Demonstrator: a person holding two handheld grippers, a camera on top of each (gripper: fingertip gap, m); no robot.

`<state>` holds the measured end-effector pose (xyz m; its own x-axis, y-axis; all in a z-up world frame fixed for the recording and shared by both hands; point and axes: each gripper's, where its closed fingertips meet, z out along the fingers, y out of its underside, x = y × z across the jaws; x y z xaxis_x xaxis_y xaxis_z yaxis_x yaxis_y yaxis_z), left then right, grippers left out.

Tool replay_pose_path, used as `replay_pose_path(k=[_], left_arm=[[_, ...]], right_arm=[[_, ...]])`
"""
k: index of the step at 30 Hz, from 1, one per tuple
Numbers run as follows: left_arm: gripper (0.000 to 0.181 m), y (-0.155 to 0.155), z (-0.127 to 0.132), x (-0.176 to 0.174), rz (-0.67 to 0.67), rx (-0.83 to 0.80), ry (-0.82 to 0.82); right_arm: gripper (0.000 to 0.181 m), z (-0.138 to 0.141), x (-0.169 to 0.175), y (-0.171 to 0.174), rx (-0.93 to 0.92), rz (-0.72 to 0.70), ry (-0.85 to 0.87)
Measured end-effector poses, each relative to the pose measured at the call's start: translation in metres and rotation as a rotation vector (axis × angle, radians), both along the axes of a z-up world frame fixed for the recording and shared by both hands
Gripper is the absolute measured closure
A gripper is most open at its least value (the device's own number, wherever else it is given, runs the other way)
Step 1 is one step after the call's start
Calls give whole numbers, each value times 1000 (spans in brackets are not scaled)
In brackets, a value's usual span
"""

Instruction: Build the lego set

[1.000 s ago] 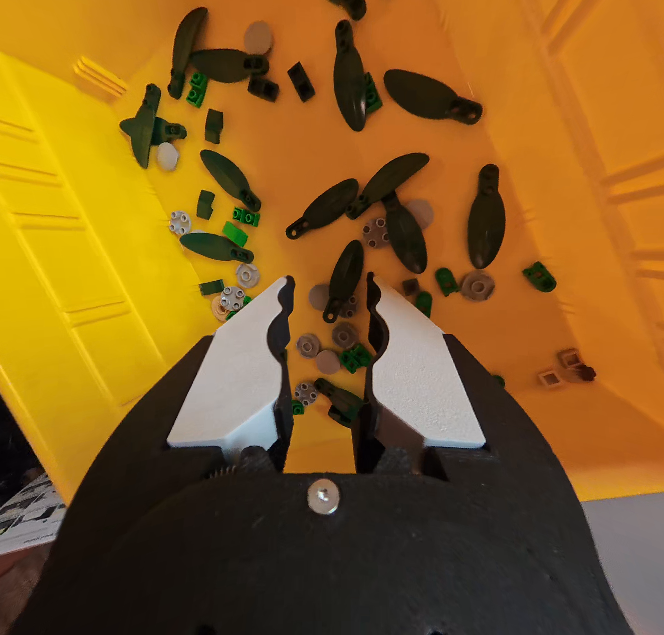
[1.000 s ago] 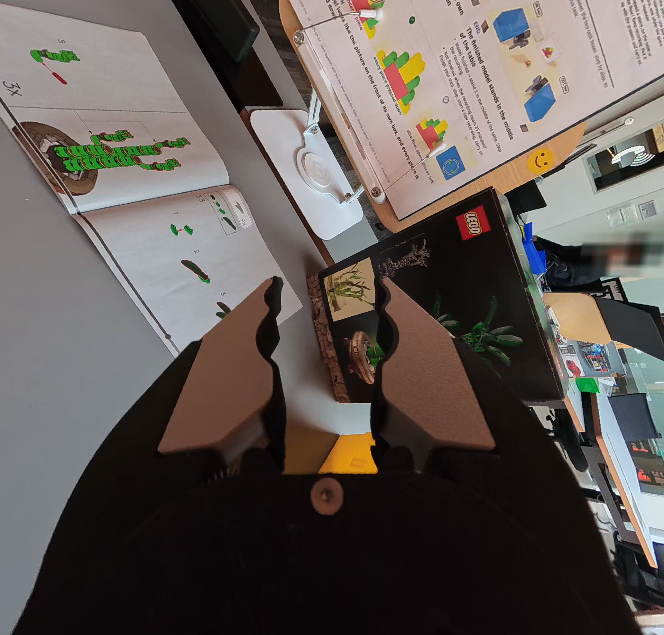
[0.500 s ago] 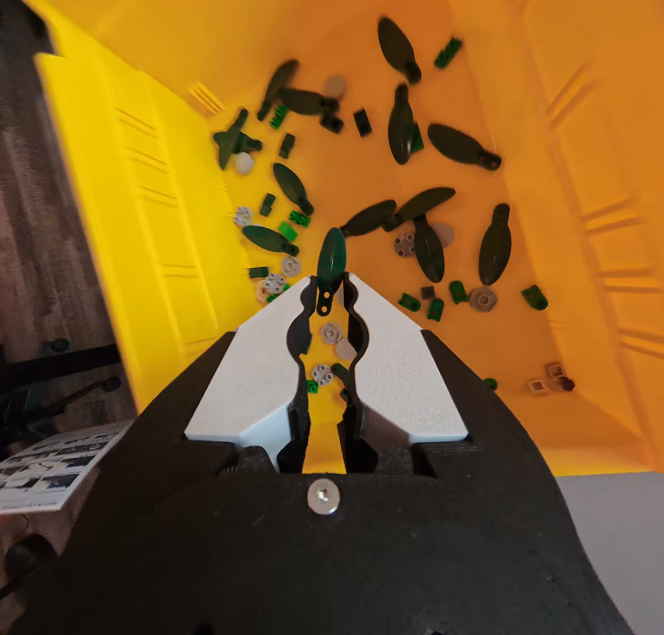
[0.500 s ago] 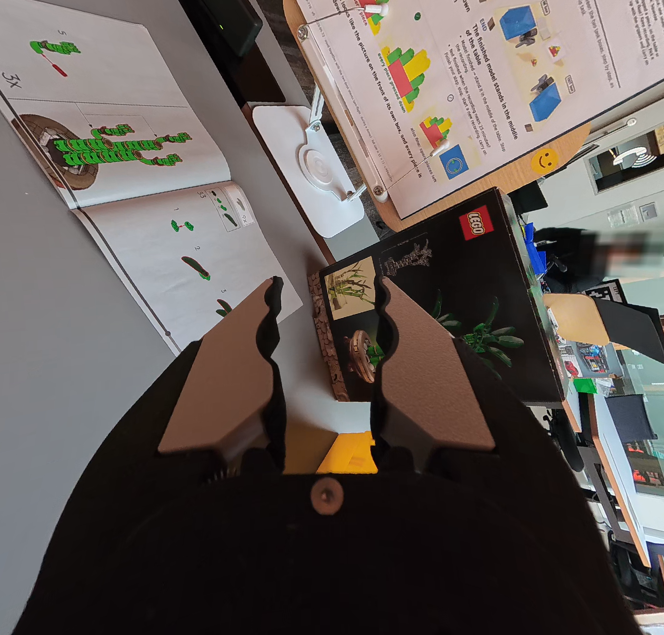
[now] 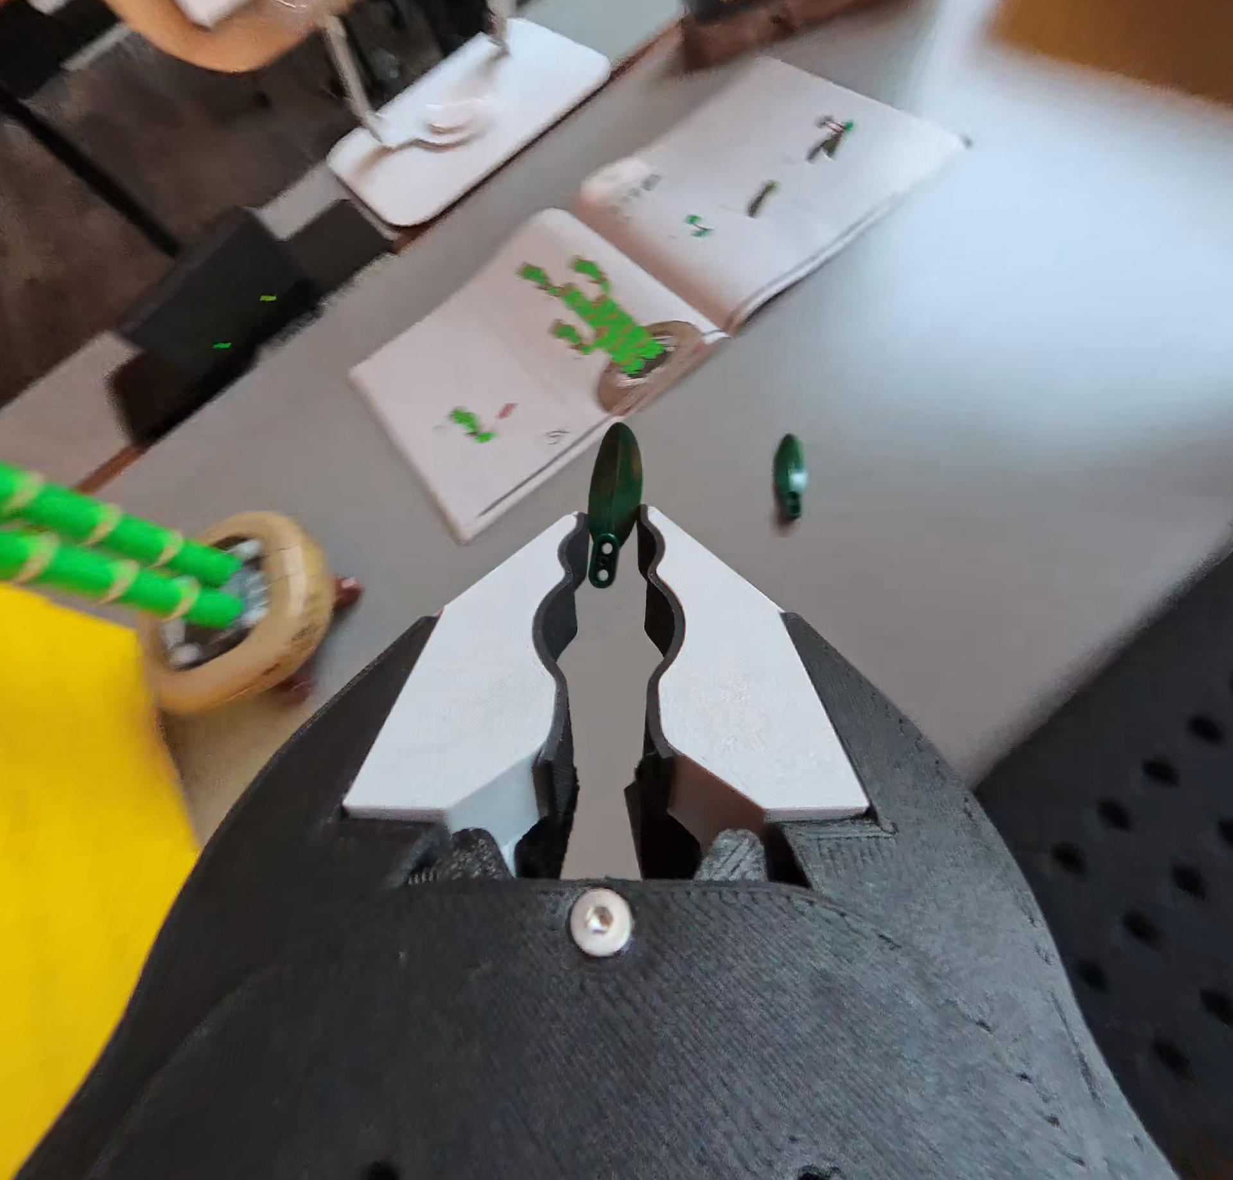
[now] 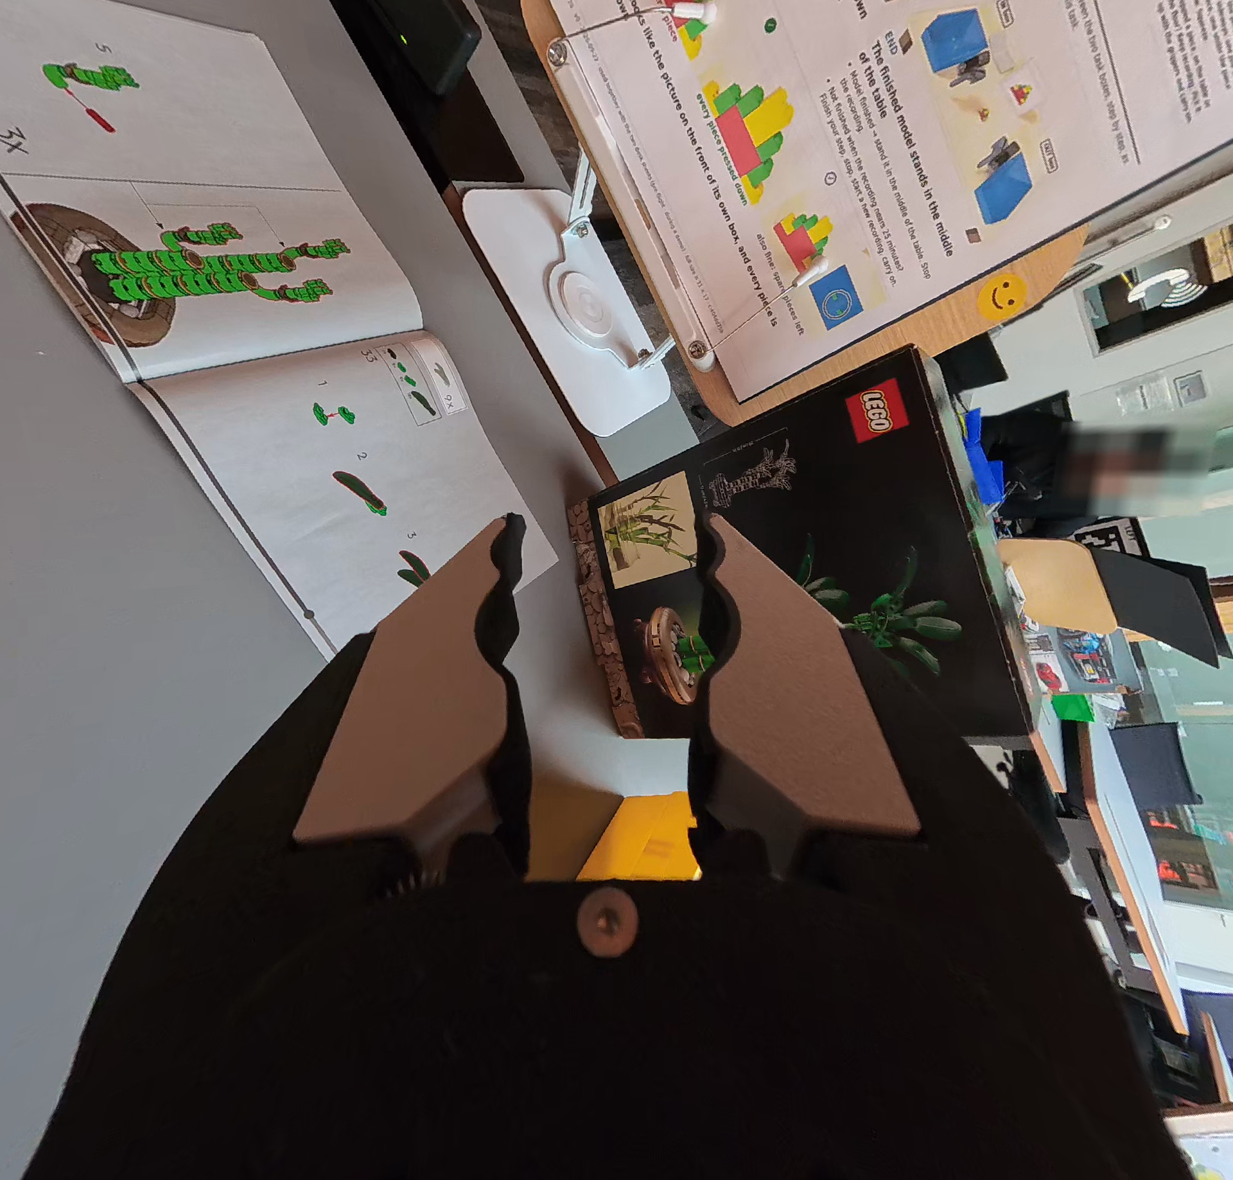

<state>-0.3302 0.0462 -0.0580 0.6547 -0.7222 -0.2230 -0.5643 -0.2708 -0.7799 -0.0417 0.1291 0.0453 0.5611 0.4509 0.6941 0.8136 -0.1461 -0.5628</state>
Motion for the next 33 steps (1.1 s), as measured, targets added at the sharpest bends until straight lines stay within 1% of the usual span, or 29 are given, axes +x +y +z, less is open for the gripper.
replay_pose_path(k=[1,4,6,8,10,16,26,27,29,31,33], left_arm=[[169,1,-15,16,-19,-44,17],[169,6,-48,47,-61,-155,49],[169,12,-68,53,-58,-203,116],[168,10,-83,61,-80,-265,136],[169,8,-91,67,-95,-296,133],[169,7,-103,69,-103,-320,163],[168,12,-105,67,-81,-333,143],[165,13,-105,65,-72,-330,140],[154,15,-102,63,-60,-324,126],[148,17,-90,64,-52,-312,73],[142,18,-62,63,-49,-282,-19]], right_arm=[[129,1,2,-1,2,-2,6],[129,5,7,-4,10,-10,26],[129,8,11,-5,17,-13,39],[129,9,13,-5,19,-13,45],[129,9,14,-5,17,-14,46],[129,9,13,-4,17,-8,47],[129,5,7,-3,0,1,28],[129,4,7,-3,-2,2,24],[128,4,6,-3,-4,2,18],[128,4,6,-3,-2,-2,13],[128,3,6,-2,-5,-4,11]])
